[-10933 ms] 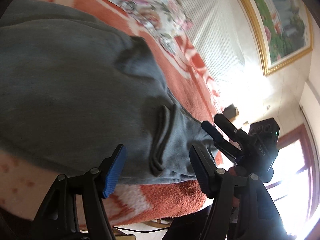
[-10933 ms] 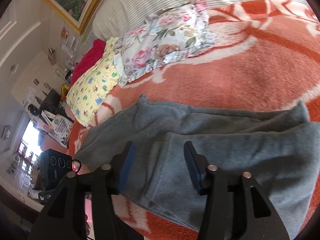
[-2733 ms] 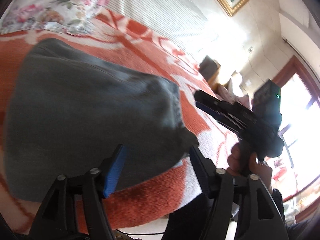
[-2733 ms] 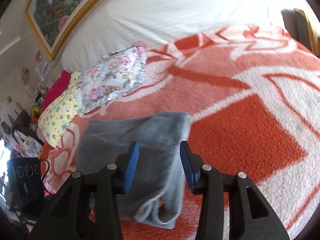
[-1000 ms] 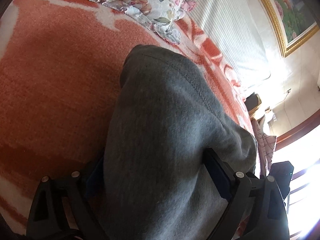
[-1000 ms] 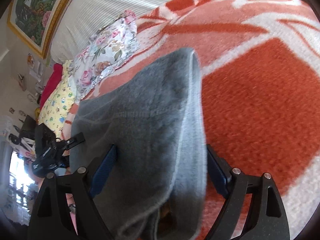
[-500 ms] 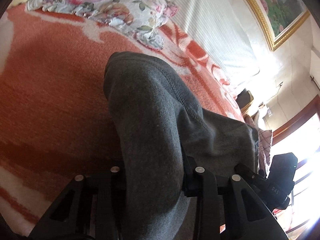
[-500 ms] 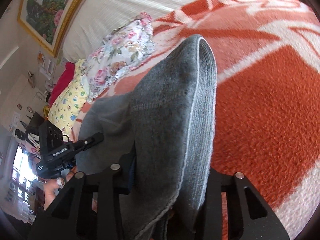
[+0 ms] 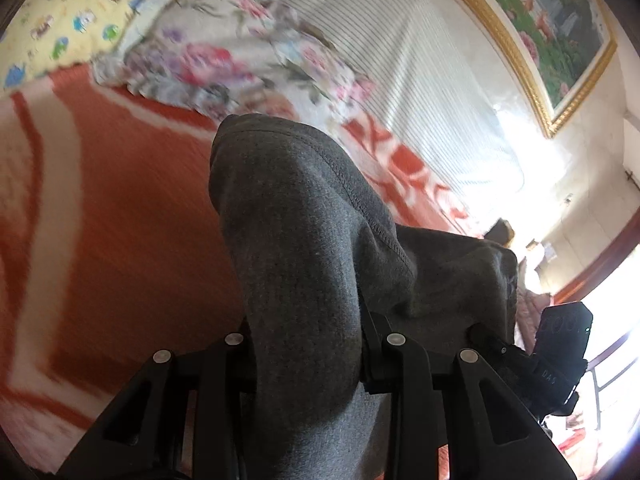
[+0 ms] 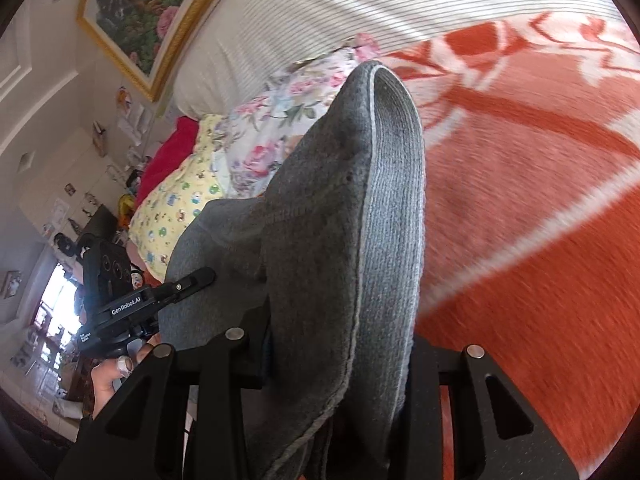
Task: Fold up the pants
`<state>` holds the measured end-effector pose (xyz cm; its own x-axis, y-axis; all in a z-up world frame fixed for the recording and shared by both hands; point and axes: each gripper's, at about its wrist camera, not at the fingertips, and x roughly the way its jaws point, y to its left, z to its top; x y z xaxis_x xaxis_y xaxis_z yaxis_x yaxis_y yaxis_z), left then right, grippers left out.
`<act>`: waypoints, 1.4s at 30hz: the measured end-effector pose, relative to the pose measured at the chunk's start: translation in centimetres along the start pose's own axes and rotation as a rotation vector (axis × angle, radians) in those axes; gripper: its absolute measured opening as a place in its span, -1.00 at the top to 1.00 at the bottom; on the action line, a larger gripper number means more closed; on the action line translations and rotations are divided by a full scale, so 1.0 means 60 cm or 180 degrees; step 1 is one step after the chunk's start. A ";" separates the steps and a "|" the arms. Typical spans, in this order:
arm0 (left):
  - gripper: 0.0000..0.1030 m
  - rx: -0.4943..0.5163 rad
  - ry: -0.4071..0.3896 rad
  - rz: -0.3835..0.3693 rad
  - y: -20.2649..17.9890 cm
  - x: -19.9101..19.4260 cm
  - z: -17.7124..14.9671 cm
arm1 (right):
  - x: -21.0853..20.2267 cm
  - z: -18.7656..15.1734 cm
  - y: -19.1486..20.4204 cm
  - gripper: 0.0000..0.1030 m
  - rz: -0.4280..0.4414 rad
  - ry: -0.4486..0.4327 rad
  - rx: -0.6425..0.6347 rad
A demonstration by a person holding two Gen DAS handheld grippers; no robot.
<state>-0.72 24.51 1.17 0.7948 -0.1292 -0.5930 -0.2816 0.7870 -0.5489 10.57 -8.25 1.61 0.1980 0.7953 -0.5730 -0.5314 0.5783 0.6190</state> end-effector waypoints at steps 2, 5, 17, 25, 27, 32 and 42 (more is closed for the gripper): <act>0.38 -0.0007 -0.0046 0.0097 0.021 -0.003 0.024 | 0.035 0.018 0.011 0.29 0.0058 0.0040 -0.0037; 0.38 -0.0035 -0.0052 0.0179 0.044 0.007 0.055 | 0.084 0.041 0.023 0.29 0.0124 0.0096 -0.0087; 0.11 0.0037 0.0110 0.0356 0.101 0.083 0.109 | 0.192 0.105 -0.013 -0.02 -0.0162 0.0398 0.0005; -0.25 -0.0082 0.0020 0.0334 0.160 0.060 0.082 | 0.158 0.091 -0.065 -0.42 -0.0460 0.0268 -0.0010; -0.28 -0.0154 0.0062 0.0328 0.172 0.070 0.081 | 0.159 0.089 -0.075 -0.43 -0.0537 0.0259 -0.0019; -0.28 -0.0209 0.0084 0.0417 0.168 0.077 0.078 | 0.181 0.085 -0.089 -0.43 -0.0756 0.0306 -0.0074; -0.56 -0.0177 -0.0077 0.0650 0.112 -0.004 0.044 | 0.088 0.079 -0.022 -0.47 -0.0684 -0.0018 -0.0197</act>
<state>-1.42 31.42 -0.84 0.7306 0.0445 -0.6813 -0.4668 0.7608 -0.4508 16.23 -3.98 0.31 0.3166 0.6560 -0.6852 -0.5259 0.7225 0.4487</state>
